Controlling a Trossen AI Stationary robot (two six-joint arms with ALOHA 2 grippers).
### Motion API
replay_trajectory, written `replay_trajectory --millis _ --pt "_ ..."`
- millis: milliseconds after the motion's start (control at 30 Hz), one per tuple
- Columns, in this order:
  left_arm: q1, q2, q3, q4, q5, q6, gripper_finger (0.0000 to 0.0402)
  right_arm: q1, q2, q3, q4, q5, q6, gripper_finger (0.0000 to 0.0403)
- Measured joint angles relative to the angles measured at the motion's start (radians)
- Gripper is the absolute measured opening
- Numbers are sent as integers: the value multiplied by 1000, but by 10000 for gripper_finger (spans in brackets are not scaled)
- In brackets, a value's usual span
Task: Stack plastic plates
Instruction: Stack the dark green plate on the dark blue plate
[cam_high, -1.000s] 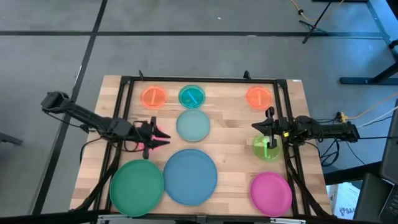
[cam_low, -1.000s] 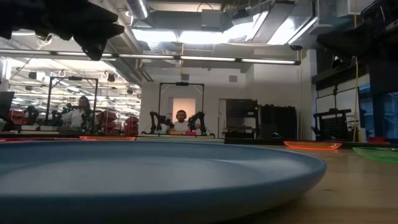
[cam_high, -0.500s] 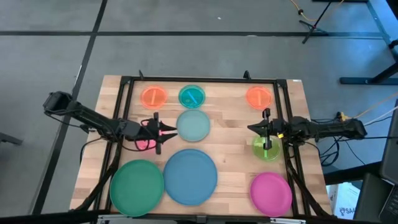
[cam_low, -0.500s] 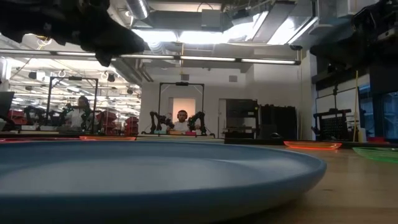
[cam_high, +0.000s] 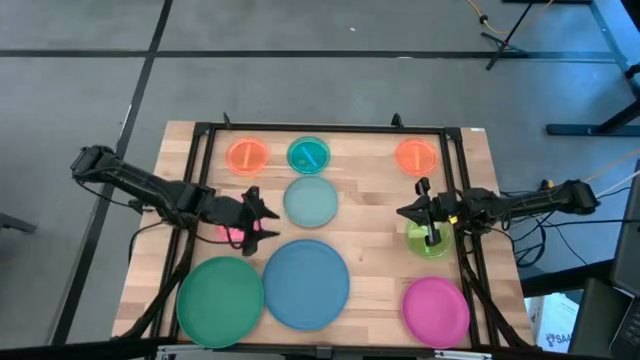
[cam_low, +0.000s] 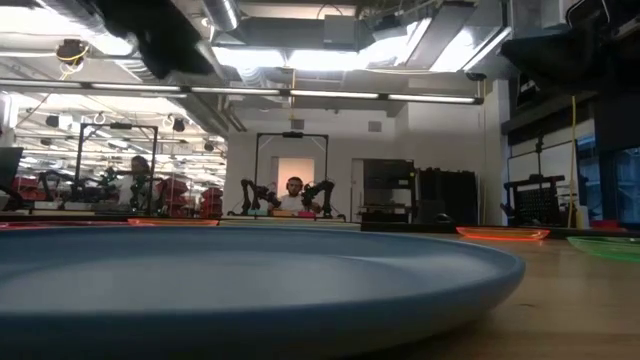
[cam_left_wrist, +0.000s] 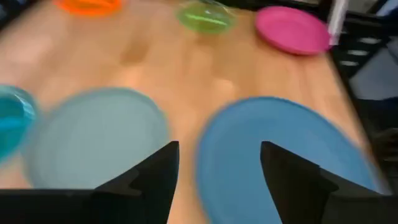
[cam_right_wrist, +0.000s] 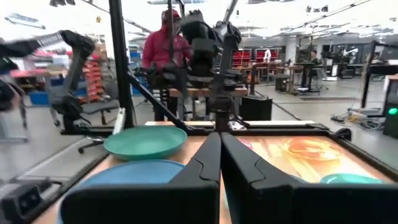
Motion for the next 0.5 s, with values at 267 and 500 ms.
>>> replay_trajectory --millis 267,500 --pt "-113 108 90 -325 98 -384 208 0 63 0 4 17 -94 5" --pt "-219 224 115 -500 231 -623 200 0 86 0 2 17 -102 5"
